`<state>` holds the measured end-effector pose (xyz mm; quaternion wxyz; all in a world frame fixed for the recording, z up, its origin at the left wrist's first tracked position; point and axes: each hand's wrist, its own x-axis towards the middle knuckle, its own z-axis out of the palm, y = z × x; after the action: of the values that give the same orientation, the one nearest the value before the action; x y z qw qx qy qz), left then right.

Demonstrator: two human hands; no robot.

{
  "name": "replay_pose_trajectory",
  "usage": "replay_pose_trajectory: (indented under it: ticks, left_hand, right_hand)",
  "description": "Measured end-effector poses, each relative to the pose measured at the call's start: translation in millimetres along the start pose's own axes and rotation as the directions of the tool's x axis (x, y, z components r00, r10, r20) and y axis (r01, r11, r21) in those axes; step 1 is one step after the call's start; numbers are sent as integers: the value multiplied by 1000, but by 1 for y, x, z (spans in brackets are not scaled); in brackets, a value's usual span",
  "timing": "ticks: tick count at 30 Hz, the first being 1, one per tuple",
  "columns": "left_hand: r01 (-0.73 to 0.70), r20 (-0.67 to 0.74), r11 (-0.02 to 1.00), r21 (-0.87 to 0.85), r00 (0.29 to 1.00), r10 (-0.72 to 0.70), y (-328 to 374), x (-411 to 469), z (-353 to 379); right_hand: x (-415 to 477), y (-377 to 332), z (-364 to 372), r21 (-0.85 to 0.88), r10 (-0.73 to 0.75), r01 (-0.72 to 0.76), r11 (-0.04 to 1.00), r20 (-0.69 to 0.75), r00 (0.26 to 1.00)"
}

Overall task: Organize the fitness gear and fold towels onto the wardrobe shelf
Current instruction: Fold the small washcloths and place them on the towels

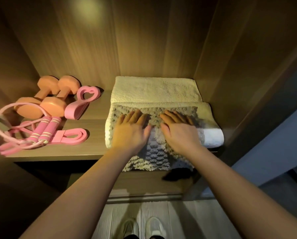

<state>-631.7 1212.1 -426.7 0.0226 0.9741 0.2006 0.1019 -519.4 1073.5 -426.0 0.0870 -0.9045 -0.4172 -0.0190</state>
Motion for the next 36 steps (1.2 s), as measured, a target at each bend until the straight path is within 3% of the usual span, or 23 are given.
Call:
replay_pose_trajectory:
  ticks: [4,7,11,13,15,17,19,21,26,28,32,36]
  left_hand:
    - [150,-92,989,2,984,-150,-27,-19,-4]
    - [206,-137,977,-52,968,-211,-39,-44,-7]
    - [286,-284,920,-269,889,-359,-39,-93,-1]
    - [353,-279,872,-340,847,-452,-38,-118,11]
    - [444,-103,791,-421,843,-528,-40,-131,28]
    - [523,104,702,-484,830,-547,-42,-134,46]
    - [572,254,606,-553,809,-531,-44,-129,58]
    - [601,329,532,-596,788,-520,-47,-120,67]
    - [644,434,468,-605,760,-484,-54,-99,82]
    - [612,429,448,-652,784,-448,-52,-98,86]
    - [529,374,412,-742,836,-402,-50,-111,89]
    - [532,376,387,-753,831,-410,-51,-136,85]
  right_hand:
    - [-17,34,-7,-29,152,-153,988,-39,988]
    - [-39,49,-6,-52,213,-223,973,-159,964]
    - [-87,58,8,274,230,-129,953,-379,896]
    - [-115,56,26,365,274,-104,925,-451,850]
    - [-130,56,49,524,411,-200,828,-325,852]
    - [-131,59,66,662,547,-372,651,-70,834]
    - [-122,63,73,714,581,-493,497,148,801]
    - [-112,66,74,710,569,-556,433,263,779]
    - [-89,74,82,672,529,-615,413,373,762]
    - [-88,75,86,681,505,-625,382,413,758]
    - [-103,72,91,737,483,-548,395,341,807]
    - [-124,72,88,789,461,-550,273,395,795]
